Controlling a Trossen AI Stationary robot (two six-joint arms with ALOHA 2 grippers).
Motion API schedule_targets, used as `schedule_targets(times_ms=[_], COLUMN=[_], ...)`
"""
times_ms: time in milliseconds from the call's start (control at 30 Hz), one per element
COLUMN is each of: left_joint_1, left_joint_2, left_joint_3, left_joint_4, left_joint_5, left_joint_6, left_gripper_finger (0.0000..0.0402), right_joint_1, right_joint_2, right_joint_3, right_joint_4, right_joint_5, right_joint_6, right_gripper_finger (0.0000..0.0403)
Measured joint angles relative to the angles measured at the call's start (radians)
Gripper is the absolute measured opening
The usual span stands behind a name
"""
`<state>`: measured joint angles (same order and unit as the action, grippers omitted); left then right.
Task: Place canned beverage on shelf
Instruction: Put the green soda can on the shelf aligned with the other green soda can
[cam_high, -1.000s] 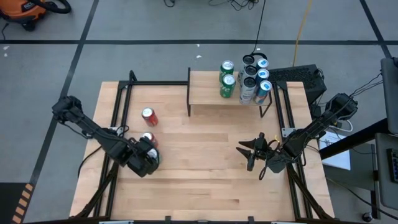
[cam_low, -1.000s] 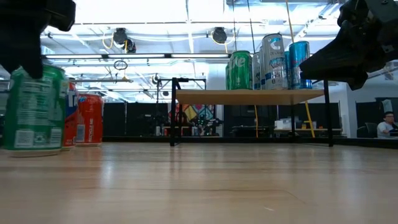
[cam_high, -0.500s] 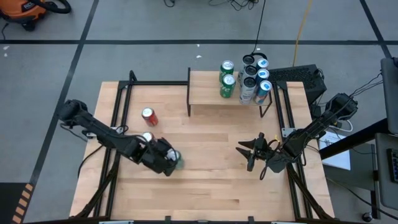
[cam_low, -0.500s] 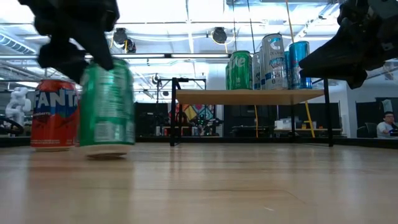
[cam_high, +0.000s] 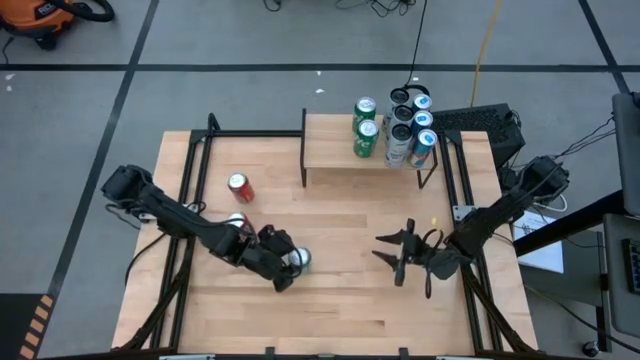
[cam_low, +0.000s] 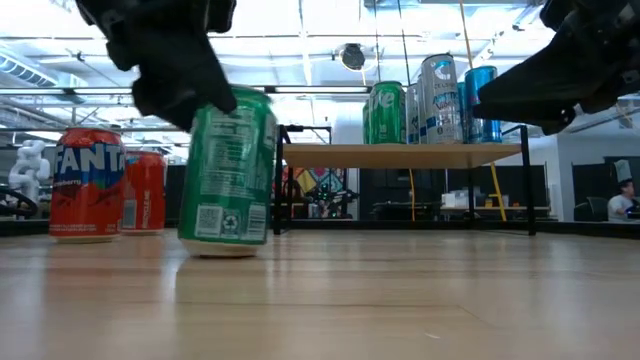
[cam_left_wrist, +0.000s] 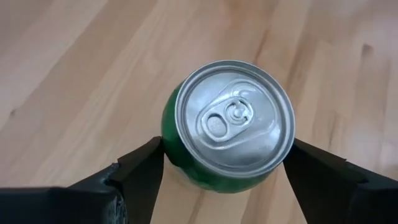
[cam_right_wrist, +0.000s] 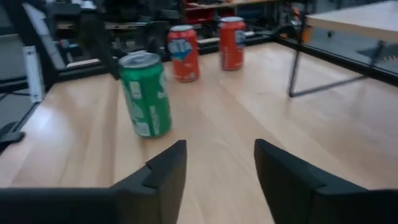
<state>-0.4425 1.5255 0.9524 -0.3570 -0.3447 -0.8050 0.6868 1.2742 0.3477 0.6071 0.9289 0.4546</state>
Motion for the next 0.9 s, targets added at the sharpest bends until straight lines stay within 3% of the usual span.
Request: schedule_targets(times_ms=[200, 333, 600, 833, 900], left_joint_1=[0.003, 0.004, -0.012, -0.008, 0.006], left_joint_2=[0.041, 0.053, 0.053, 0.054, 0.064], left_joint_3=[0.006, 0.007, 0.007, 0.007, 0.007], left_joint_4=[0.176, 0.185, 0.077, 0.101, 0.129], left_joint_5=[-0.033, -0.032, -0.03, -0.011, 0.004], left_joint_6=[0.152, 0.164, 0.138, 0.297, 0.339], left_gripper_finger=[0.0299, 0.0299, 0.0299, 0.0299, 0.0299], right_joint_1=[-0.013, -0.037, -0.108, -0.13, -0.136], right_joint_2=[0.168, 0.261, 0.393, 0.409, 0.39], right_joint_3=[0.0, 0.01, 0.133, 0.207, 0.208], right_joint_4=[0.284, 0.407, 0.414, 0.371, 0.332], right_joint_5=[-0.018, -0.018, -0.122, -0.129, -0.197], right_joint_6=[-0.103, -0.114, -0.182, -0.207, -0.136], right_gripper_finger=[0.0246, 0.0283, 0.0301, 0.0302, 0.0302])
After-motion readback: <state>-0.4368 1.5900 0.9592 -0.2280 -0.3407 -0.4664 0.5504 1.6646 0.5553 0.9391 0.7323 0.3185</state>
